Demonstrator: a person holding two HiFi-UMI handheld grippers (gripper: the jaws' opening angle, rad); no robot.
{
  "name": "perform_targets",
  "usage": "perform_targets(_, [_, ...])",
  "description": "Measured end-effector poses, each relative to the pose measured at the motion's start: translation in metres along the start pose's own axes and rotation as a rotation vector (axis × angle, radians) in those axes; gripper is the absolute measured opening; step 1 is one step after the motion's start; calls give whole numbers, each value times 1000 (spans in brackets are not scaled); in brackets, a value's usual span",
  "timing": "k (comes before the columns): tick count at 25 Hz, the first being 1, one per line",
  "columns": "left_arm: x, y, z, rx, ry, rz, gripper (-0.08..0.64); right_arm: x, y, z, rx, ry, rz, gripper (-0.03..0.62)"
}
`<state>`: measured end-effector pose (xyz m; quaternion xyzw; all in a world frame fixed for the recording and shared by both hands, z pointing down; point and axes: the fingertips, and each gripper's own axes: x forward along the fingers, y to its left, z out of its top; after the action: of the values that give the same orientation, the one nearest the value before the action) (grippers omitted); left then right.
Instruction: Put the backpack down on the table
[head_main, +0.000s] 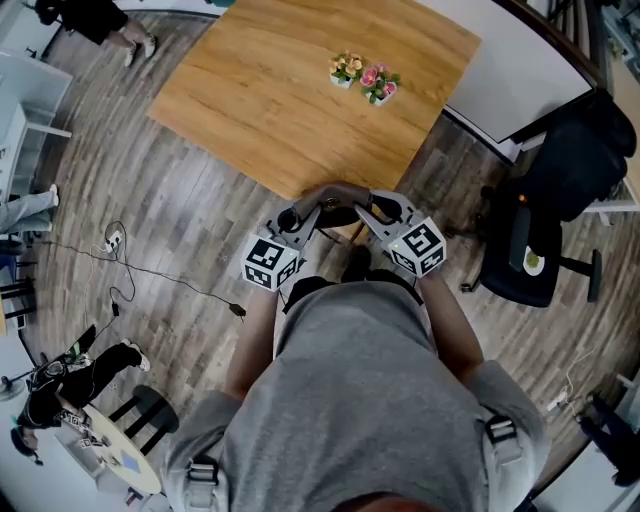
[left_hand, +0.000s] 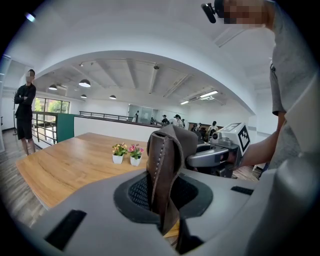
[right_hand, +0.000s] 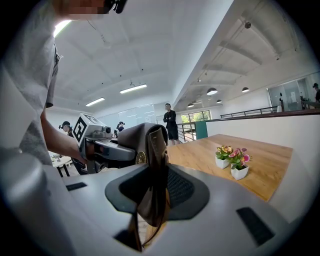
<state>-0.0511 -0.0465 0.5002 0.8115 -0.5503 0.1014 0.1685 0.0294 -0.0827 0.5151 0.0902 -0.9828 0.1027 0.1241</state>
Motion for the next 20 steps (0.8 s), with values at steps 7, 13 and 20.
perform_targets(7, [12, 8, 2, 1, 4, 14, 60, 6, -14, -1, 16, 2, -4, 95])
perform_targets(13, [13, 22, 3, -9, -1, 28, 61, 19, -17, 3, 13, 10, 6, 95])
perform_targets(20, [33, 41, 8, -3, -2, -11, 61, 31, -36, 5, 4, 21, -38, 95])
